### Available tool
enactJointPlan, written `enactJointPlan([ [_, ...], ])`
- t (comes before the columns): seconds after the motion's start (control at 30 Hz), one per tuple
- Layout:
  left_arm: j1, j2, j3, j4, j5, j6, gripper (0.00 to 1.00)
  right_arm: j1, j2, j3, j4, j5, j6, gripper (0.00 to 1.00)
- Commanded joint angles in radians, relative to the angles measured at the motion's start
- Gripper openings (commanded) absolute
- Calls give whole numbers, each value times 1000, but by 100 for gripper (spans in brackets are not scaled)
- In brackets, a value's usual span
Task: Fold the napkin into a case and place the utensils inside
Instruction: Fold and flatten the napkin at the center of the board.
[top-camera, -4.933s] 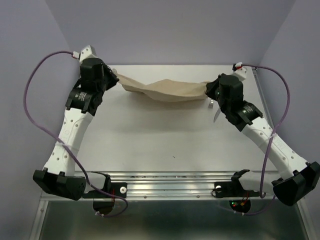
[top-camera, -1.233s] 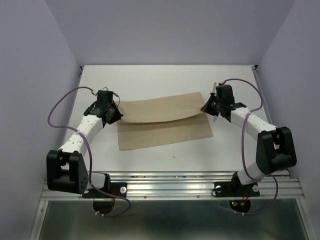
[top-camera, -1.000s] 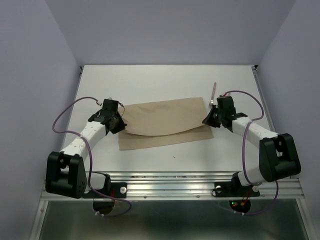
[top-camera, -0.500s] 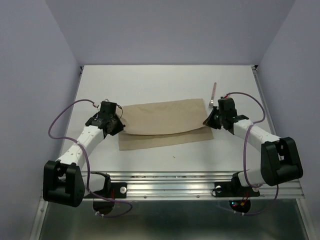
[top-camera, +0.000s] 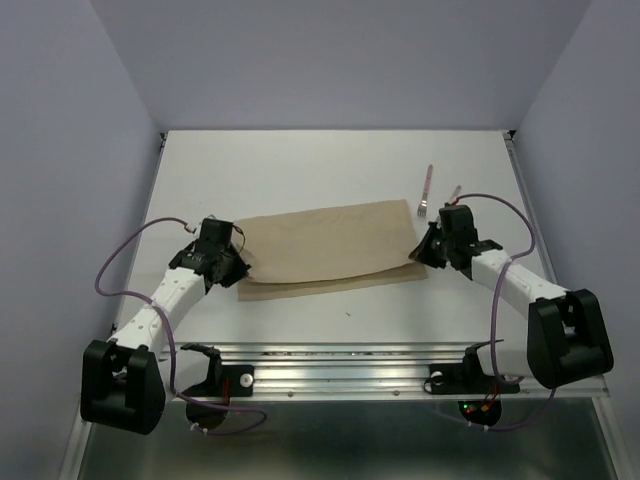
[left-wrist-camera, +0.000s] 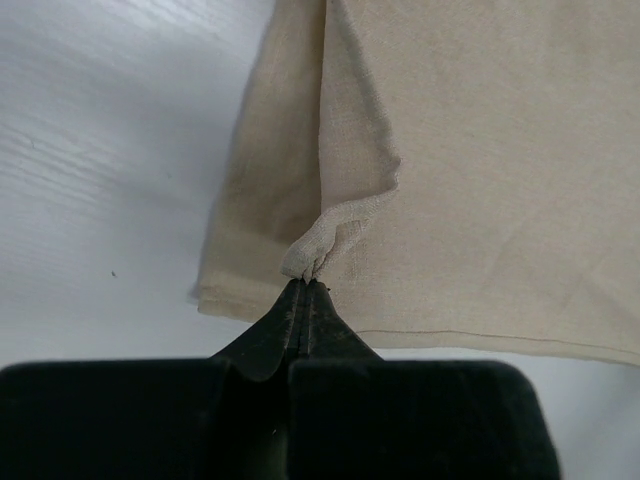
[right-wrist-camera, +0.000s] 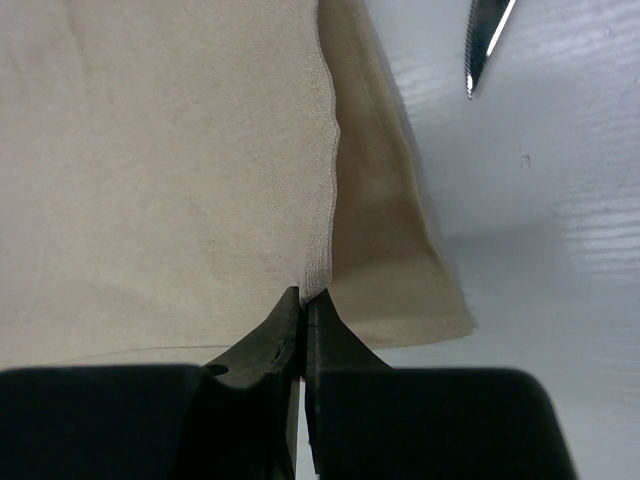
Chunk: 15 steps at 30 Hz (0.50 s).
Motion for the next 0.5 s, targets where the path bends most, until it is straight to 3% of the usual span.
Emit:
enactJointPlan([
  [0.0, -10, -1, -44, 24, -2, -42, 0, -6, 19, -49, 28, 11, 6, 1],
  [0.47, -21, -24, 41, -36, -12, -24, 0, -6, 27, -13, 25, 36, 17, 1],
])
